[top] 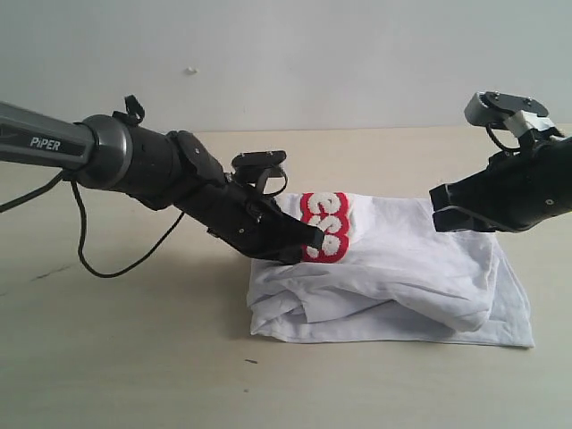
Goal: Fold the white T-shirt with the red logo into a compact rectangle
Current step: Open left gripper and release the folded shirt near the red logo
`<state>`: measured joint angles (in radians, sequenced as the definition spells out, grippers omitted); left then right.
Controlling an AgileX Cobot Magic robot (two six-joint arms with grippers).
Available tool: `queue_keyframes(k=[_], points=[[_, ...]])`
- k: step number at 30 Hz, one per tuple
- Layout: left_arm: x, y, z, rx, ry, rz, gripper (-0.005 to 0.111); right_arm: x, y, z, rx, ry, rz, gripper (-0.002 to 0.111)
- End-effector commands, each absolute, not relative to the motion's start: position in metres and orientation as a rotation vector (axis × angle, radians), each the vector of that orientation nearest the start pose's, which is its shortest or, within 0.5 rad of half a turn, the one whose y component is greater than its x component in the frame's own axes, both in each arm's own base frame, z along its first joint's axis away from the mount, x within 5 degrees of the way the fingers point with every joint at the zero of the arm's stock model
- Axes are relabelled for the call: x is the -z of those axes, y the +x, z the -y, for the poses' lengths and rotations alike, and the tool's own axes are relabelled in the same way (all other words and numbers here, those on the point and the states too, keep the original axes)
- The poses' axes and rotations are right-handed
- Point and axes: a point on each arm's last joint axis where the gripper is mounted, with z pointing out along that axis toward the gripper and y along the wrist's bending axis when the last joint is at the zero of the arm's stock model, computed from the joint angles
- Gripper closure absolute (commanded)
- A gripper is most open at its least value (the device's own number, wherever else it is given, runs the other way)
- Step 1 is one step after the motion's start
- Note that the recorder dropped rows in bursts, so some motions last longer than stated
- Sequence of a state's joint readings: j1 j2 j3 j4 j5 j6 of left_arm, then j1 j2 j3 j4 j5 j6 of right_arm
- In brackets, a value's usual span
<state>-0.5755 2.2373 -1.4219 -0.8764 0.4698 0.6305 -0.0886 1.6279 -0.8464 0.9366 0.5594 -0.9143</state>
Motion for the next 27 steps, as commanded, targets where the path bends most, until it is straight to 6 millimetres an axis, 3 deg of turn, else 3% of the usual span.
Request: queue_keyframes(k=[1, 8, 14, 21, 27], points=[[-0.092, 0.363, 0.258, 0.589, 0.663, -2.676, 0.107, -0.191, 0.303, -0.012, -0.529, -0.136, -2.534, 0.097], [-0.095, 0.37, 0.22, 0.366, 0.67, -2.816, 0.107, -0.191, 0.304, -0.012, -0.529, -0.135, -2.536, 0.097], [-0.096, 0.365, 0.192, 0.328, 0.58, -2.839, 0.107, -0.191, 0.304, -0.012, -0.529, -0.135, -2.536, 0.097], [-0.098, 0.345, 0.176, 0.287, 0.583, -2.848, 0.107, -0.183, 0.305, -0.014, -0.541, -0.151, -2.554, 0.097], [-0.122, 0.339, 0.168, 0.285, 0.586, -2.772, 0.107, -0.168, 0.307, -0.035, -0.54, -0.282, -2.582, 0.097]])
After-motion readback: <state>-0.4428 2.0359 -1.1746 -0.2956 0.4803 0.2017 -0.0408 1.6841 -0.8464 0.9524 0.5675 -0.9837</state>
